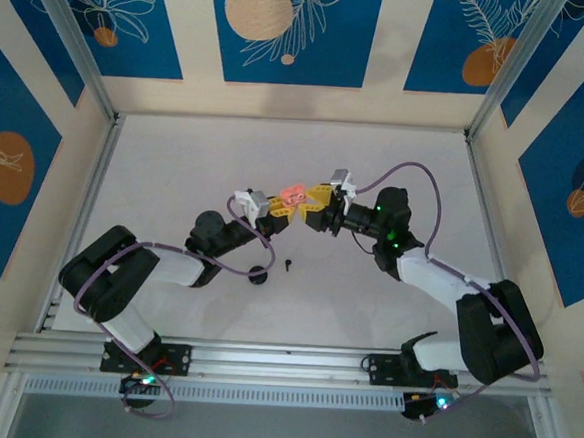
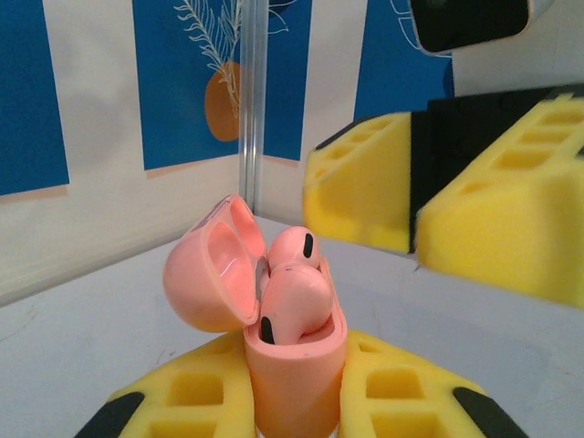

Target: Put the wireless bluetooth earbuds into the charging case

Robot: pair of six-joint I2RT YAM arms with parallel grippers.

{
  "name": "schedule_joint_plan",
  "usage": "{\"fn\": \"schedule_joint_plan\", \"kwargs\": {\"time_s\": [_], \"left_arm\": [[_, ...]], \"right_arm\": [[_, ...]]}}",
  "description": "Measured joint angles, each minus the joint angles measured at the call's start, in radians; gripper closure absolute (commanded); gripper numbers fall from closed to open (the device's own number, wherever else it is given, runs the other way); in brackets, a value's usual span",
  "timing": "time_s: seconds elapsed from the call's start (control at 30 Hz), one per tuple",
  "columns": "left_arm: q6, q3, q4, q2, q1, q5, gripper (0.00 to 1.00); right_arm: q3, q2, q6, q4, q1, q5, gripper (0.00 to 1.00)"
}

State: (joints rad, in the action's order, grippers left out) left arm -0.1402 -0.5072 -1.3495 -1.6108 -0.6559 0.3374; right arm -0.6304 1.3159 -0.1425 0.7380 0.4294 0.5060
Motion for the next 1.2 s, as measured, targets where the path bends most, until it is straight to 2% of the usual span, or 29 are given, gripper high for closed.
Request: {"fn": "schedule_joint_plan", "kwargs": {"time_s": [0.23, 0.4, 0.5, 0.57, 0.73, 0.93, 1.2], "left_arm": [[0.051, 0.000, -0.002, 0.000, 0.000, 0.057, 0.86], [0.076, 0.000, -0.005, 0.000, 0.000, 0.107, 0.86], [0.089, 0.000, -0.005, 0.000, 0.000, 0.143, 0.86], [0.094, 0.000, -0.005, 0.000, 0.000, 0.170, 0.86], [0.095, 0.000, -0.005, 0.003, 0.000, 0.237, 0.85], [0.095, 0.000, -0.007, 0.015, 0.000, 0.286, 0.85], [0.094, 0.000, -0.008, 0.016, 0.000, 0.311, 0.85]], "right_arm": [[-0.041, -0.142, -0.021, -0.187, -0.047, 0.021, 0.53], [-0.094, -0.167, 0.013, -0.384, -0.082, 0.063, 0.53], [-0.132, -0.167, 0.045, -0.486, -0.115, 0.119, 0.44], [-0.161, -0.167, 0.100, -0.564, -0.133, 0.171, 0.37], [-0.277, -0.144, 0.307, -0.804, -0.145, 0.266, 0.30], [-0.419, -0.078, 0.571, -1.080, -0.130, 0.288, 0.28], [-0.484, 0.013, 0.753, -1.249, -0.082, 0.279, 0.29]]}}
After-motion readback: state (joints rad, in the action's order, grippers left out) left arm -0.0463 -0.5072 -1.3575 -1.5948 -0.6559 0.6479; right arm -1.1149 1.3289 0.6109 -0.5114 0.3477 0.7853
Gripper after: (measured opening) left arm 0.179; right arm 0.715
